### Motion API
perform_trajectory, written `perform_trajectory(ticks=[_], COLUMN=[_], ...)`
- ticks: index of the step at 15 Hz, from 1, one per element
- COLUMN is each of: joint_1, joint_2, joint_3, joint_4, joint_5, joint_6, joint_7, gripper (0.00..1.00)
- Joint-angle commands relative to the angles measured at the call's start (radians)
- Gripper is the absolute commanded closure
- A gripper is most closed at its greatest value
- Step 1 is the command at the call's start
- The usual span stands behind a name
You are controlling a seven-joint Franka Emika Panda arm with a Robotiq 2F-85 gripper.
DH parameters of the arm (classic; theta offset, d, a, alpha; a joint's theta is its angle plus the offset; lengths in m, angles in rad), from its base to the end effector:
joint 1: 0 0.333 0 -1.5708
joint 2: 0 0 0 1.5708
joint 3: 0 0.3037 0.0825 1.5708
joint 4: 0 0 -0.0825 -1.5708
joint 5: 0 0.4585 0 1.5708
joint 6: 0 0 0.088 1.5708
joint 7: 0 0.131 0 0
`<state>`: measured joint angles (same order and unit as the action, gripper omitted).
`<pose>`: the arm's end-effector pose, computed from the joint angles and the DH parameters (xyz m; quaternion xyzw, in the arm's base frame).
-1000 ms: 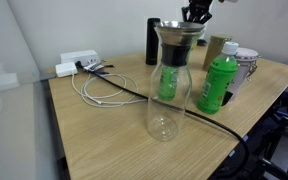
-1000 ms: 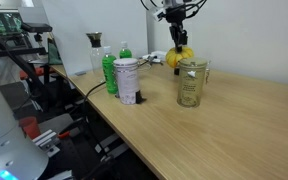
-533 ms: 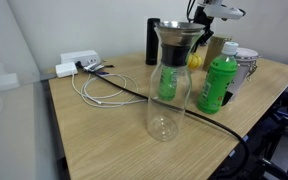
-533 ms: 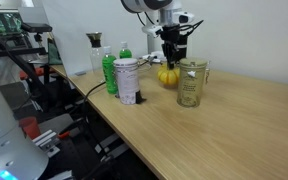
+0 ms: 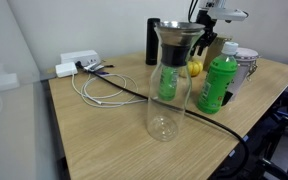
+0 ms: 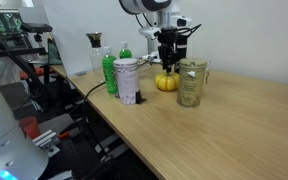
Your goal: Move the pumpkin to the left
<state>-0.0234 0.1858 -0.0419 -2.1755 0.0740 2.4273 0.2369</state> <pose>0.6136 -0.0391 0.2236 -0.9835 0.1767 -0.0312 0.0241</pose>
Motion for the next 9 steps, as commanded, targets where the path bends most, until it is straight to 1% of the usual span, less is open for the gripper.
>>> perform_trajectory(ticks=[1, 5, 6, 9], joint_1=[-0.002, -0.006, -0.009, -0.016], joint_2=[-0.029, -0.094, -0.118, -0.183], joint_3=[-0.002, -0.009, -0.011, -0.021], joint_4=[-0.001, -0.013, -0.019, -0.026], joint_5=[0.003, 0.006, 0.008, 0.003], joint_6=[-0.033, -0.054, -0.067, -0.131], joint_7=[-0.017, 0.003, -0.003, -0.005], gripper=[0.3, 0.03, 0.0, 0.0])
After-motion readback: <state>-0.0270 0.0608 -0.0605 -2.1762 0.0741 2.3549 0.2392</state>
